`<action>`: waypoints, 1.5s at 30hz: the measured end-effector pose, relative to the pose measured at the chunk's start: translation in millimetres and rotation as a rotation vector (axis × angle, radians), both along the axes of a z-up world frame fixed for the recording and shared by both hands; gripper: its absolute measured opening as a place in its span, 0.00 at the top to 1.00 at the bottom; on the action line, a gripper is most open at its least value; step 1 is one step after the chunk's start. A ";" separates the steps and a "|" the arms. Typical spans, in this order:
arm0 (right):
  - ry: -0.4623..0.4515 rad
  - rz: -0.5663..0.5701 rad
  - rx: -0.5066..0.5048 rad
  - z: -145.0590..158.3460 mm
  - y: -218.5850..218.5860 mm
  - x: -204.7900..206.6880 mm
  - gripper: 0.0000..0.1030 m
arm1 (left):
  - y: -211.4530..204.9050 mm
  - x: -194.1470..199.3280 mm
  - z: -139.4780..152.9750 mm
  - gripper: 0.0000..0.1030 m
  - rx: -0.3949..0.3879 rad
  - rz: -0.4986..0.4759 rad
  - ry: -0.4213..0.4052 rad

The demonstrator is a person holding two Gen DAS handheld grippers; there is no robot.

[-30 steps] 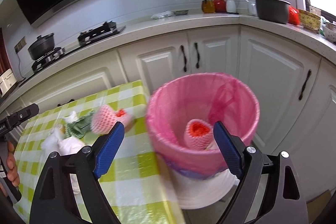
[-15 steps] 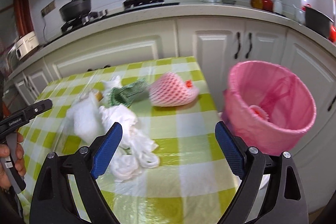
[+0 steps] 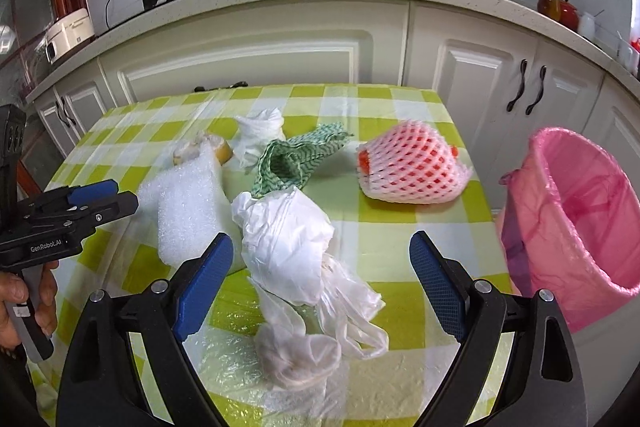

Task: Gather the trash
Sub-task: 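Grasp the white plastic bag with the right tool while the left tool grasps a white foam block, then carry both items over the pink bin and open both tools to drop them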

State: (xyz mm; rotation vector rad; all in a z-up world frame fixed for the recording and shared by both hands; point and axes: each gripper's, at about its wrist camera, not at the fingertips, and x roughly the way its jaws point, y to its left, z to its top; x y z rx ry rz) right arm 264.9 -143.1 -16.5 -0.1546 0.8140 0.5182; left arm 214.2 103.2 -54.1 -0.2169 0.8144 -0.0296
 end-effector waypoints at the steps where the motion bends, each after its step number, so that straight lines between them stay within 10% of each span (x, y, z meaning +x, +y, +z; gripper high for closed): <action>1: 0.005 0.005 -0.004 -2.0 2.8 1.0 0.18 | 0.6 2.0 -1.8 0.37 0.005 -0.009 0.005; 14: 0.074 0.063 -0.073 -25.2 29.7 21.6 0.18 | -0.4 30.6 -19.0 0.42 0.072 -0.128 0.053; 26: 0.116 0.074 -0.087 -37.7 36.9 30.3 0.56 | 7.7 36.1 -25.0 0.65 0.037 -0.169 0.067; 45: 0.021 -0.009 0.028 10.2 -7.5 19.5 0.59 | 4.1 10.7 28.9 0.69 0.059 -0.105 -0.041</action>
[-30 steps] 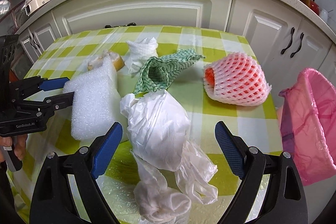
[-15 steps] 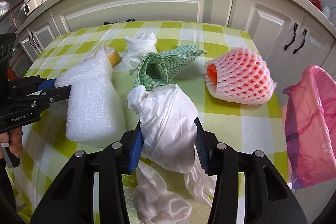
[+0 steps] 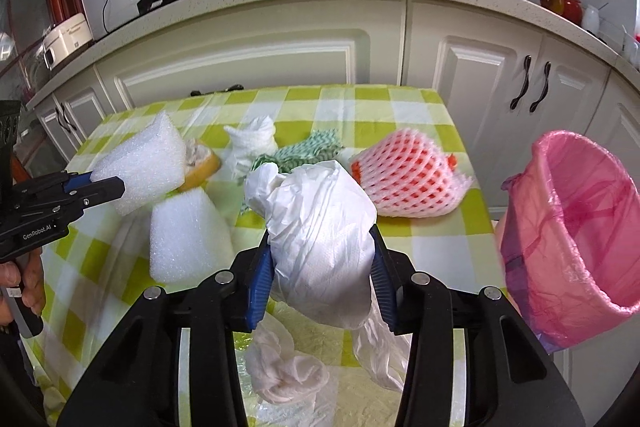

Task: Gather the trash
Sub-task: 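Carry both items over the pink bin and open both tools to drop them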

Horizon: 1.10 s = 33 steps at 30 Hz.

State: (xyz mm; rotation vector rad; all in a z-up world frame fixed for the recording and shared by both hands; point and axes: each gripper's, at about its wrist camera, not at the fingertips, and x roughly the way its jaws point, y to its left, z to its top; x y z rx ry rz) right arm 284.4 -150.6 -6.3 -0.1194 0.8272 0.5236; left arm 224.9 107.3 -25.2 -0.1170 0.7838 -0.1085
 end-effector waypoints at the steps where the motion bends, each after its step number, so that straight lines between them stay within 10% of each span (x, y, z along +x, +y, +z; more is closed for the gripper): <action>1: -0.008 -0.006 0.007 3.4 -2.3 -0.9 0.59 | -1.2 -0.8 2.6 0.69 0.004 0.005 -0.005; 33: -0.227 -0.453 0.051 72.6 -207.6 36.4 0.59 | -236.3 122.9 79.8 0.69 -0.039 -0.271 -0.151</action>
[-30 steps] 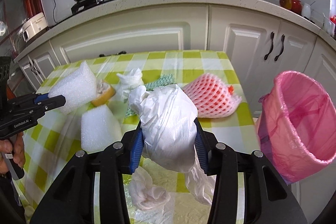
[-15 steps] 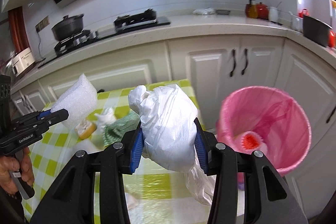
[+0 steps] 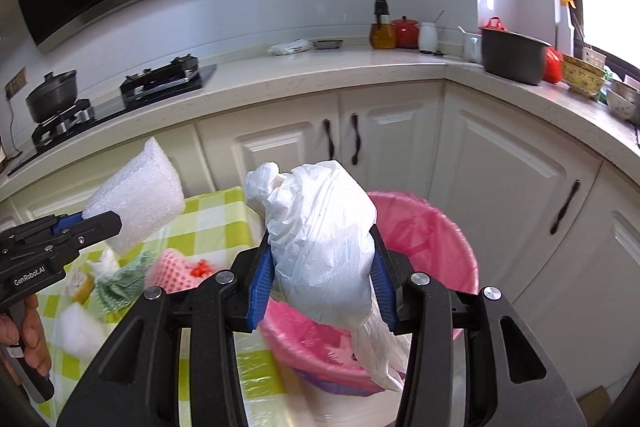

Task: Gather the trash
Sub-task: 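Carry both items over the pink bin and open both tools to drop them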

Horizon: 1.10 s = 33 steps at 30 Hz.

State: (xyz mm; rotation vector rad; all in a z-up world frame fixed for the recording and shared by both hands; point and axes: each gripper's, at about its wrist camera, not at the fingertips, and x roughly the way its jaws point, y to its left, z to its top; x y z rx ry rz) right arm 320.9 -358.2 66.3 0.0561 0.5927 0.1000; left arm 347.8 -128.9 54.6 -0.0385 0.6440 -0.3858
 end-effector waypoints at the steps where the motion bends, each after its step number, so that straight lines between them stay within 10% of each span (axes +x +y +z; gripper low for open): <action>1: 0.001 -0.007 -0.001 -0.7 -4.2 2.7 0.59 | -9.8 6.6 0.1 0.69 0.001 -0.014 0.004; 21: 0.021 -0.101 0.016 -18.3 -63.6 47.3 0.57 | -103.7 69.8 -28.1 0.68 0.064 -0.117 0.086; 24: 0.031 -0.114 0.012 -21.1 -68.2 51.5 0.47 | -108.4 74.8 -34.1 0.48 0.071 -0.112 0.098; 26: 0.035 -0.124 0.009 -22.3 -71.2 53.0 0.33 | -109.4 74.4 -34.7 0.47 0.080 -0.112 0.096; 33: 0.031 -0.143 0.004 -24.4 -78.2 46.7 0.33 | -95.2 65.5 -31.5 0.47 0.063 -0.097 0.084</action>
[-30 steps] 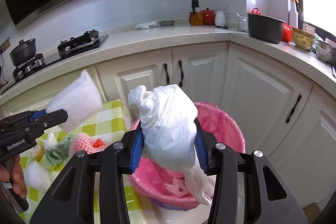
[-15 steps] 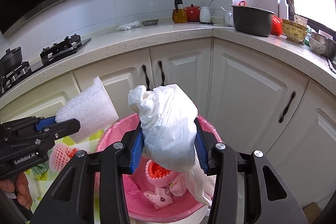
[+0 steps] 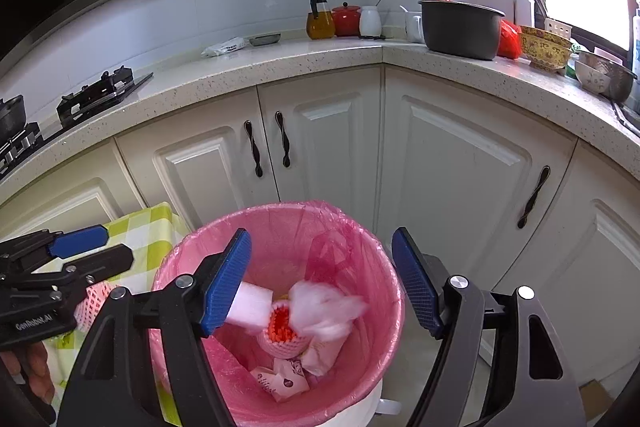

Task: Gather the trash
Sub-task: 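Move both open tools back toward the table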

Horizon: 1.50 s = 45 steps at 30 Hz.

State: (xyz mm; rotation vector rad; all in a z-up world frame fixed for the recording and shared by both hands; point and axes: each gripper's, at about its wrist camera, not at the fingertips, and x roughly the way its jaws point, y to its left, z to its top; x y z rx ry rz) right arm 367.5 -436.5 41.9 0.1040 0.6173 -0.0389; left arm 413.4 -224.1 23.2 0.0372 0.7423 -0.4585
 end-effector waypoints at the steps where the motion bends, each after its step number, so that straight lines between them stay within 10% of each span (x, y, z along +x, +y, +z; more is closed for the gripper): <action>1: 0.002 0.001 0.003 0.1 0.0 -0.7 0.33 | 5.0 -3.0 1.5 0.47 -0.006 0.007 -0.003; 31: 0.112 0.380 0.026 -30.1 181.7 -101.8 0.25 | 278.9 -162.3 -26.9 0.35 -0.021 0.458 0.007; 45: 0.227 0.612 -0.024 -64.0 271.5 -144.9 0.24 | 336.0 -177.4 -44.3 0.31 -0.055 0.557 0.039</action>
